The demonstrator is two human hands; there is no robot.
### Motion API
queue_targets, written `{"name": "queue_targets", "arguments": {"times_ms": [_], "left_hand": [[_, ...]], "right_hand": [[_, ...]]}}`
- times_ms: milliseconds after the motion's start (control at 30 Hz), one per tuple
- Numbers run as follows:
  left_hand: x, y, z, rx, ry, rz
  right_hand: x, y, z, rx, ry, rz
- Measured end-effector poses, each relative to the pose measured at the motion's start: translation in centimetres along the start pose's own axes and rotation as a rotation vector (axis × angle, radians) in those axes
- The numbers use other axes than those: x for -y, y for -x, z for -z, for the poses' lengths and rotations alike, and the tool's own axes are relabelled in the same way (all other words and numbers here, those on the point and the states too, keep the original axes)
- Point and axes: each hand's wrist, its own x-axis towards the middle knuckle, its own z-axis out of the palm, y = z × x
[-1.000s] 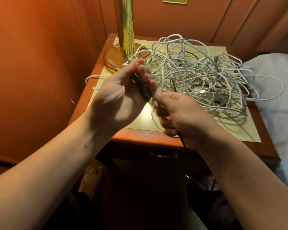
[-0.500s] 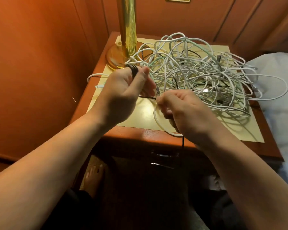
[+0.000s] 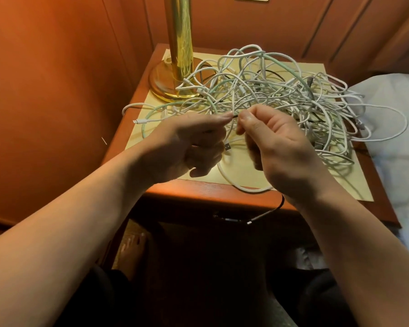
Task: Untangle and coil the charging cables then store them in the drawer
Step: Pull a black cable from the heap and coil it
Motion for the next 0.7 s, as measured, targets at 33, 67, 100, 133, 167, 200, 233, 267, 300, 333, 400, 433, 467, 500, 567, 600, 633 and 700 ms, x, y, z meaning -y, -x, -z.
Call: {"name": "queue_targets", "arguments": {"times_ms": [33, 67, 100, 133, 167, 200, 233, 267, 300, 333, 400, 433, 467, 500, 567, 600, 633, 700], "left_hand": [[0.1, 0.0, 0.1, 0.034, 0.095, 0.008], [0.2, 0.0, 0.2, 0.059, 0.18, 0.012], [0.3, 0.0, 0.2, 0.085, 0.254, 0.009], [0.3, -0.1, 0.2, 0.115, 0.319, -0.001], [0.3, -0.1, 0.2, 0.148, 0.374, -0.015], [0.2, -0.1, 0.2, 0.18, 0.422, -0.029], [0.0, -0.1, 0.1, 0.203, 0.462, -0.038], [-0.1, 0.0, 0.1, 0.223, 0.507, -0.04], [-0.3, 0.1, 0.0, 0.244, 0.558, -0.031], [-0.6, 0.2, -0.1, 0.269, 0.614, -0.01], [-1.2, 0.5, -0.3, 0.318, 0.713, 0.057], [-1.5, 0.6, -0.2, 0.342, 0.752, 0.099], [-1.8, 0.8, 0.0, 0.357, 0.773, 0.14], [-2.1, 1.1, 0.2, 0.361, 0.774, 0.17], [-2.9, 1.5, 0.0, 0.285, 0.704, 0.205], [-3.3, 1.6, -0.4, 0.193, 0.628, 0.207], [-3.5, 1.8, -1.0, 0.041, 0.513, 0.191], [-3.4, 1.8, -2.1, -0.281, 0.238, 0.126]], "right_hand": [[0.0, 0.0, 0.0, 0.023, -0.001, -0.034], [-0.1, 0.0, -0.1, 0.046, -0.001, -0.058], [0.0, 0.1, -0.2, 0.071, -0.003, -0.064], [0.1, 0.1, -0.4, 0.098, -0.015, -0.054], [0.4, 0.2, -0.6, 0.119, -0.038, -0.036], [0.6, 0.3, -0.7, 0.136, -0.069, -0.018], [0.8, 0.4, -0.8, 0.153, -0.089, 0.006], [0.8, 0.5, -0.8, 0.163, -0.092, 0.032], [0.8, 0.5, -0.9, 0.163, -0.088, 0.054], [0.6, 0.5, -0.9, 0.159, -0.082, 0.07], [0.4, 0.4, -0.9, 0.158, -0.059, 0.1], [0.5, 0.3, -0.9, 0.156, -0.038, 0.119], [0.6, 0.3, -0.9, 0.15, -0.021, 0.137], [0.7, 0.4, -0.9, 0.146, -0.013, 0.152], [0.7, 0.5, -1.0, 0.146, -0.009, 0.161], [0.7, 0.5, -1.2, 0.143, 0.008, 0.157], [0.6, 0.4, -1.5, 0.135, 0.038, 0.156], [0.3, 0.2, -1.9, 0.103, 0.119, 0.162]]}}
